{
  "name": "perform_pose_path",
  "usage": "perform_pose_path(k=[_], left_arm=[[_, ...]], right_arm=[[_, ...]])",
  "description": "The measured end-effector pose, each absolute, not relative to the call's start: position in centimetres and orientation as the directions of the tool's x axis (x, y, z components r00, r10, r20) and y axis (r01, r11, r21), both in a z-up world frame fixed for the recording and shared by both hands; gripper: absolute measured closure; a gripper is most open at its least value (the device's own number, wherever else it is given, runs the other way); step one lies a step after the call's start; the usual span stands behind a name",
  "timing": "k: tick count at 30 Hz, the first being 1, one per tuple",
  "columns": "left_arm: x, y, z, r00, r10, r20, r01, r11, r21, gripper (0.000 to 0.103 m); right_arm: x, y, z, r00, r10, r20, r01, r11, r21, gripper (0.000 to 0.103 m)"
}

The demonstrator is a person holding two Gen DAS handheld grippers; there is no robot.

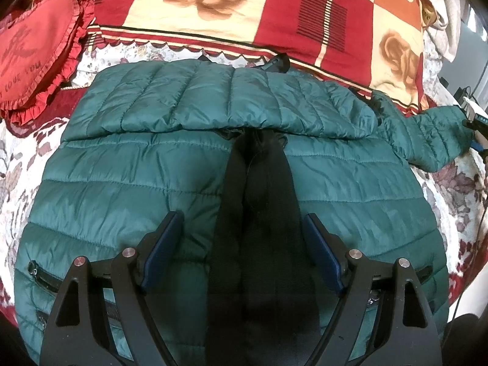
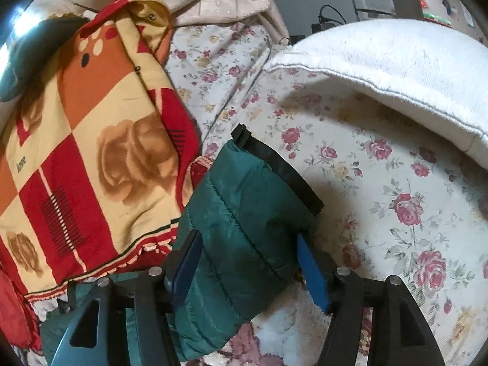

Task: Fold large clothes
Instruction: 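Close the right tool on the sleeve cuff and lift it, then carry the sleeve cuff with the right tool across the jacket front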

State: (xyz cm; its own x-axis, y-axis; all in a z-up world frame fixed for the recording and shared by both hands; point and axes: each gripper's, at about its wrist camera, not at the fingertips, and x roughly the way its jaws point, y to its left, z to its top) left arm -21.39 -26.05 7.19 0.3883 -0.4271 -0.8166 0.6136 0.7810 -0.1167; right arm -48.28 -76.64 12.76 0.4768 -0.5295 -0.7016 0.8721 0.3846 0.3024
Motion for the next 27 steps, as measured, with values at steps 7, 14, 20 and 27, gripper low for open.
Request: perform_pose_path(k=[7,14,20,27], left_arm=[[-21.3,-26.0,7.1,0.385,-0.429,-0.817,0.614,0.78,-0.121,0.021],[-21.3,-26.2,7.1,0.389,-0.426,-0.817,0.618,0.778,-0.112,0.021],[-21.2,-26.2,7.1,0.385,-0.427,-0.818,0.619,0.777,-0.115,0.021],[-21.1,-26.1,7.1,0.384,-0.428,-0.818,0.617,0.778,-0.117,0.021]], right_arm=[[-50.8,-78.1,13.0,0.512,-0.541,-0.668,0.859,0.296,0.418,0.033],[-50.6,-78.5,12.4,0.54,-0.492,-0.683,0.841,0.317,0.438,0.033],[-49.6,-78.8,12.0,0.555,-0.499,-0.665,0.831,0.325,0.451,0.057],[-49.7,-78.0,12.8,0.571,-0.507,-0.646,0.821,0.365,0.44,0.088]])
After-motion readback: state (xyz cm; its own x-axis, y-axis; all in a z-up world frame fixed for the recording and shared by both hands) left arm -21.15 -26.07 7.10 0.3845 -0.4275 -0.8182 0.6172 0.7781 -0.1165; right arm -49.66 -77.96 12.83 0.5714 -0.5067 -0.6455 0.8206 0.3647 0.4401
